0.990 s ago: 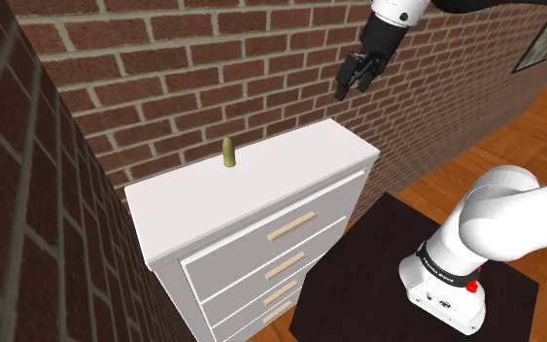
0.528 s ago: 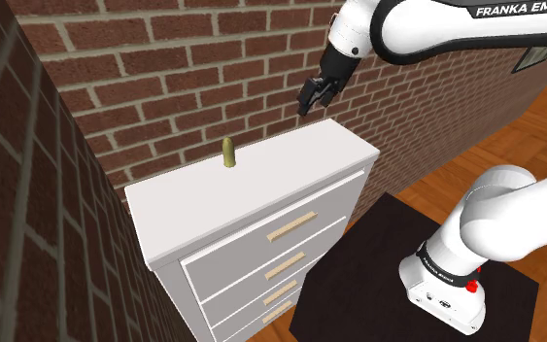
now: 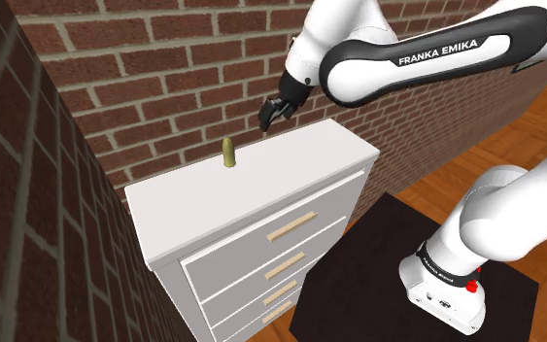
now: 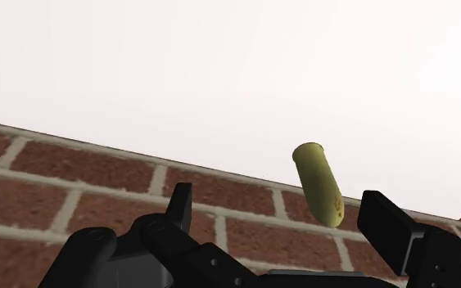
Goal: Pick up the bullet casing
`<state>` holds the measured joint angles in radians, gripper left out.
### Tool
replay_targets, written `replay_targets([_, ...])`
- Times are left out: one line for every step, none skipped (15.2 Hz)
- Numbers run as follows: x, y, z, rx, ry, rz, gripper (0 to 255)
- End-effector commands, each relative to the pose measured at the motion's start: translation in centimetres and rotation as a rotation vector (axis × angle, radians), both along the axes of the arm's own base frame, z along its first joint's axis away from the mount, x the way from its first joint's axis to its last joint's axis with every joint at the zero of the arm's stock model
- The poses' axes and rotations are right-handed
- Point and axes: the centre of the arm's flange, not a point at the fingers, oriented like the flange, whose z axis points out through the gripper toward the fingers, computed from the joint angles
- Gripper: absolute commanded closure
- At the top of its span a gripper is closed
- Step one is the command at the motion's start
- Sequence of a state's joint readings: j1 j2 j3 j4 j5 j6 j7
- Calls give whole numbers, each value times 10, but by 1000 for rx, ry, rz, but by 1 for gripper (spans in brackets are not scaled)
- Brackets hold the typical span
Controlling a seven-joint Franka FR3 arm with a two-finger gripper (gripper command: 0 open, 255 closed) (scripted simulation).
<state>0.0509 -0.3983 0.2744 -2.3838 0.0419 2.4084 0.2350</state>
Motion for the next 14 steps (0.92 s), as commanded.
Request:
replay_targets([13, 15, -16, 0, -28, 15, 0])
replay_targets([20, 22, -23, -2, -41, 21, 0])
replay_targets([28, 29, -30, -3, -54, 28, 0])
replay_targets([35, 37, -36, -4, -66, 35, 0])
replay_targets([42, 44, -43, -5, -79, 42, 0])
replay_targets([50, 52, -49, -6, -92, 48, 0])
replay_targets([57, 60, -56, -8, -105, 55, 0])
replay_targets([65, 67, -62, -9, -118, 62, 0])
replay_targets([72, 75, -68, -10, -130, 69, 0])
replay_targets([80, 83, -74, -11, -143, 75, 0])
replay_targets([82, 85, -76, -12, -147, 77, 0])
replay_targets([82, 85, -81, -12, -147, 77, 0])
replay_targets([82, 85, -86, -12, -147, 77, 0])
replay_targets([82, 85, -92, -12, -147, 77, 0])
